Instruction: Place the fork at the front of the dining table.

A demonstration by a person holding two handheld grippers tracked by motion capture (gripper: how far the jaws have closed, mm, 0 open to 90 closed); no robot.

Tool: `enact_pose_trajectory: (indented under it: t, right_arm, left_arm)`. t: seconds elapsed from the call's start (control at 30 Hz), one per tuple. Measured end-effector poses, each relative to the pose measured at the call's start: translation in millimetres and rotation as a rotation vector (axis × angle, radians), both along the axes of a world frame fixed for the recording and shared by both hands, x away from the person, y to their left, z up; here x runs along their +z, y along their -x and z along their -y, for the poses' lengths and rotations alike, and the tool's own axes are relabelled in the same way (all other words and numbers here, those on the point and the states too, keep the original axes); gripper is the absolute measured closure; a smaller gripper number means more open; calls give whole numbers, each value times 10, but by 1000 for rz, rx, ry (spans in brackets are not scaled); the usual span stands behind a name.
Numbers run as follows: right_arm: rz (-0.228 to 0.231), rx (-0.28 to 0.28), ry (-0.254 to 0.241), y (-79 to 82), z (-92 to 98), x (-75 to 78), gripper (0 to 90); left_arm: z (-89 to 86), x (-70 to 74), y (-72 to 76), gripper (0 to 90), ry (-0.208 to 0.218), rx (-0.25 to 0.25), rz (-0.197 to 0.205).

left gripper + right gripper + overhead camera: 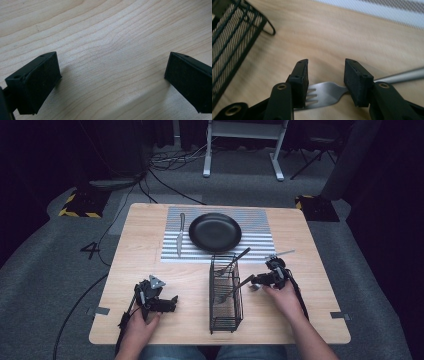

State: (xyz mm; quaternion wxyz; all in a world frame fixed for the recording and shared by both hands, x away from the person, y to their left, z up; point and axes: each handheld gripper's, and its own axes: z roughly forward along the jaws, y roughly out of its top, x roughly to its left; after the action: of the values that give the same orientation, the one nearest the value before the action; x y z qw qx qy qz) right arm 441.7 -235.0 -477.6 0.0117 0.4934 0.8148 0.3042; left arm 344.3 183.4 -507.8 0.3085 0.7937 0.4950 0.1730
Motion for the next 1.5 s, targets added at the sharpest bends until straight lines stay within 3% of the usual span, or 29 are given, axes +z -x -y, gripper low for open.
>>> enact_pose_trajectory:
  t: [0.13, 0.17, 0.3, 0.33, 0.37, 0.4, 0.43, 0.47, 0.5, 0.6, 0.77, 1.0, 1.27, 1.4, 1.5]
  right_arm:
    - [26, -14, -9, 182, 183, -16, 546]
    - [52, -45, 13, 292, 302, -15, 546]
    - [168, -115, 60, 434, 451, 78, 547]
    - [168, -115, 60, 434, 451, 78, 547]
    - [197, -167, 109, 430, 488, 91, 536]
    - [197, -167, 109, 430, 488, 91, 536]
    - [189, -201, 185, 390, 502, 45, 527]
    - [185, -210, 222, 371, 505, 11, 513]
    - [173, -218, 227, 355, 504, -22, 507]
    - [182, -223, 220, 341, 489, -44, 507]
    - [168, -200, 241, 326, 428, -22, 619]
    - [171, -227, 229, 500, 665, -23, 784]
    - [158, -261, 229, 467, 740, -13, 846]
    - [148, -264, 226, 486, 756, 6, 847]
    - [168, -240, 238, 558, 746, 85, 848]
  left_arm:
    - [0, 0, 0, 3, 0, 0, 0]
    - [0, 0, 0, 3, 0, 0, 0]
    - [0, 0, 0, 3, 0, 0, 0]
    - [0, 0, 0, 2, 0, 0, 0]
    - [0, 0, 0, 3, 0, 0, 0]
    - [0, 0, 0, 2, 0, 0, 0]
    - [0, 0, 0, 2, 0, 0, 0]
    - [0, 0, 0, 3, 0, 0, 0]
    - [0, 0, -1, 3, 0, 0, 0]
    - [1, 0, -2, 2, 1, -1, 0]
    - [1, 0, -1, 3, 0, 0, 0]
    - [1, 0, -1, 3, 0, 0, 0]
    - [1, 0, -2, 3, 0, 0, 0]
    - [1, 0, -2, 2, 0, 0, 0]
    - [0, 0, -2, 2, 0, -1, 0]
